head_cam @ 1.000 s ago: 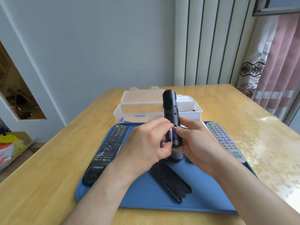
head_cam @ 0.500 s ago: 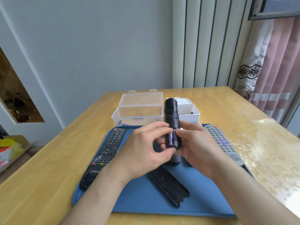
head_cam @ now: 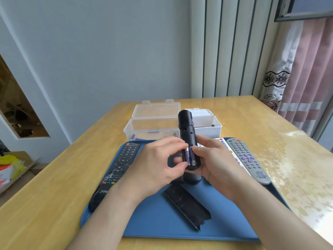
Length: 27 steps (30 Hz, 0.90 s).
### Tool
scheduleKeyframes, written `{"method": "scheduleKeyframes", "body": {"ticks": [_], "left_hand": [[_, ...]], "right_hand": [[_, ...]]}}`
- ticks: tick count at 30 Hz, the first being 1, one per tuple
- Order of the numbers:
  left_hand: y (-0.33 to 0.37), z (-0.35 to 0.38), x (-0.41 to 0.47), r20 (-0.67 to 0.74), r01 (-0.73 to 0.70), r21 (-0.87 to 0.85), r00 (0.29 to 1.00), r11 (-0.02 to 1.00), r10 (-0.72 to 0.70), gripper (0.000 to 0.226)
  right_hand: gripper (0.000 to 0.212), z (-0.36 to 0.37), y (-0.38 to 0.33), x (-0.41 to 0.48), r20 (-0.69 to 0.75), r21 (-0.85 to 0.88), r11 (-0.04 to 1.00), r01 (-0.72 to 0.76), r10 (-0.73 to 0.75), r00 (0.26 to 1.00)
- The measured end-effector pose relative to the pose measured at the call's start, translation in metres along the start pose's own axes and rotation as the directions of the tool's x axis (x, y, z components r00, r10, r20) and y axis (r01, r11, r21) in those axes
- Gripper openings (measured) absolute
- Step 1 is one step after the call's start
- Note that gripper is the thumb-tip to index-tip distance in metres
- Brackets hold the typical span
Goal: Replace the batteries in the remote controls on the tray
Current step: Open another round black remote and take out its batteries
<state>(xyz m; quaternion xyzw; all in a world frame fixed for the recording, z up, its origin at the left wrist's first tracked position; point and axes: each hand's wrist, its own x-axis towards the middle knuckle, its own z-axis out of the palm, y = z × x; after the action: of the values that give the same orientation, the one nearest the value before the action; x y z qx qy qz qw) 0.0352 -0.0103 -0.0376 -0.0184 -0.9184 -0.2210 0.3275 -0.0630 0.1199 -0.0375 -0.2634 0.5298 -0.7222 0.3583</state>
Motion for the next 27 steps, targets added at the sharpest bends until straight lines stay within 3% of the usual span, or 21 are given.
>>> {"method": "scheduleKeyframes", "body": {"ticks": [5,8,13,16,19,22,24,26,27], "left_hand": [[0.004,0.003,0.0,0.01,-0.115,0.175,0.993,0.978,0.115,0.036],[0.005,0.005,0.0,-0.035,-0.109,0.178,0.993,0.978,0.117,0.039],[0.006,0.009,0.0,-0.133,-0.119,0.191,0.98,0.974,0.146,0.032],[-0.003,0.004,0.003,-0.268,-0.078,0.21,0.954,0.974,0.134,0.028],[-0.001,0.001,0.002,-0.351,0.133,-0.124,0.921,0.983,-0.169,0.025],[0.004,0.004,0.004,-0.192,0.375,-0.37,0.864,0.85,-0.465,0.044],[0.004,0.006,0.006,-0.013,0.482,-0.529,0.818,0.698,-0.574,0.052],[0.008,0.005,0.007,0.124,0.493,-0.693,0.8,0.525,-0.588,0.035],[0.011,0.005,0.007,0.124,0.471,-0.734,0.801,0.489,-0.586,0.025]], "right_hand": [[0.036,0.004,0.004,0.002,-0.052,-0.085,0.996,0.017,-0.021,0.998],[0.037,0.007,0.005,0.002,-0.079,-0.119,0.993,0.025,-0.035,0.996],[0.033,0.006,0.001,0.0,-0.074,-0.057,0.998,0.028,-0.032,0.997],[0.031,0.013,0.004,-0.001,-0.004,0.048,0.999,-0.006,0.006,1.0],[0.034,0.015,0.004,-0.002,0.052,0.09,0.995,-0.032,0.027,0.998],[0.037,0.009,-0.005,-0.002,0.101,0.135,0.989,-0.059,0.045,0.994],[0.034,0.005,-0.008,-0.003,0.127,0.122,0.991,-0.053,0.037,0.991],[0.029,0.005,-0.007,-0.004,0.139,0.053,0.998,-0.017,0.01,0.99],[0.027,0.005,-0.005,-0.004,0.141,0.022,1.0,0.004,-0.007,0.99]]}}
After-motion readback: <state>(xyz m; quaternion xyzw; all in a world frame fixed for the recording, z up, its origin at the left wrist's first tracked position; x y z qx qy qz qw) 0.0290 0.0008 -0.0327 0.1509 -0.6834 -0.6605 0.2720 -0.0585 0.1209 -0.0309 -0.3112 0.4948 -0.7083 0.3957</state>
